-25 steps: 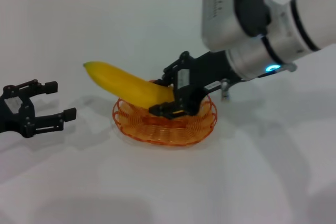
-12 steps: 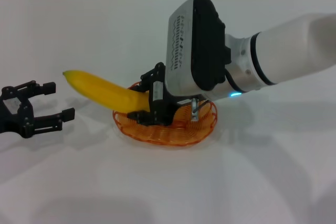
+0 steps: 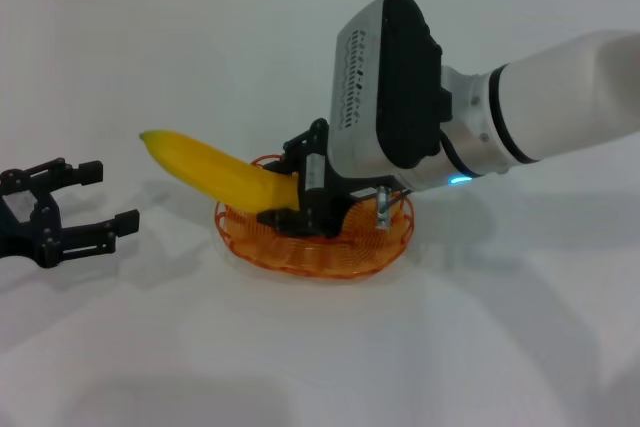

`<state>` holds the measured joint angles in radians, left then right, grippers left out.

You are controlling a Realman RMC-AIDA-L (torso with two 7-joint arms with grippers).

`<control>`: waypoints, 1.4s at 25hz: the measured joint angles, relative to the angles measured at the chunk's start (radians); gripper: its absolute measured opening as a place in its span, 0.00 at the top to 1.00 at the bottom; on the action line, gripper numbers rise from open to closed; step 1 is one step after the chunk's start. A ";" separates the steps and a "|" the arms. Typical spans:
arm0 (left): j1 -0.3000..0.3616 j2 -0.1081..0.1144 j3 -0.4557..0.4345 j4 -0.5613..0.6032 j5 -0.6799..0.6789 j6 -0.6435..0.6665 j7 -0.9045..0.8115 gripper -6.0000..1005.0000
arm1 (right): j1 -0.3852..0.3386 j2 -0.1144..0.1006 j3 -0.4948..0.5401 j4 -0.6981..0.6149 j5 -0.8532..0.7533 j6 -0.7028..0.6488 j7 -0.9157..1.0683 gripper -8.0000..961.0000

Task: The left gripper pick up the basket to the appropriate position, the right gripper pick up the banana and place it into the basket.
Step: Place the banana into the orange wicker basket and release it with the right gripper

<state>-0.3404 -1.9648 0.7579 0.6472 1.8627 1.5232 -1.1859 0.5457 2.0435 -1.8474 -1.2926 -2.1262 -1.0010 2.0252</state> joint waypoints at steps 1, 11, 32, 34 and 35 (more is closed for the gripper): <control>0.000 0.000 -0.001 0.000 0.002 0.000 0.000 0.13 | -0.002 0.000 0.006 -0.001 -0.001 -0.013 -0.001 0.48; -0.001 0.001 -0.002 0.000 0.009 0.000 -0.001 0.13 | -0.026 -0.002 0.090 -0.007 -0.013 -0.072 -0.002 0.48; -0.008 0.000 0.003 0.000 0.010 0.000 -0.008 0.13 | -0.042 0.001 0.107 0.004 -0.062 -0.083 0.011 0.48; -0.009 -0.001 0.002 0.000 0.010 0.000 -0.008 0.13 | -0.043 0.001 0.116 0.005 -0.060 -0.084 0.013 0.48; -0.009 -0.001 0.000 -0.001 0.010 0.000 -0.008 0.13 | -0.043 0.000 0.118 0.005 -0.059 -0.085 0.014 0.48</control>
<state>-0.3492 -1.9660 0.7582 0.6464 1.8730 1.5232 -1.1942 0.5025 2.0440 -1.7294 -1.2873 -2.1857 -1.0858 2.0395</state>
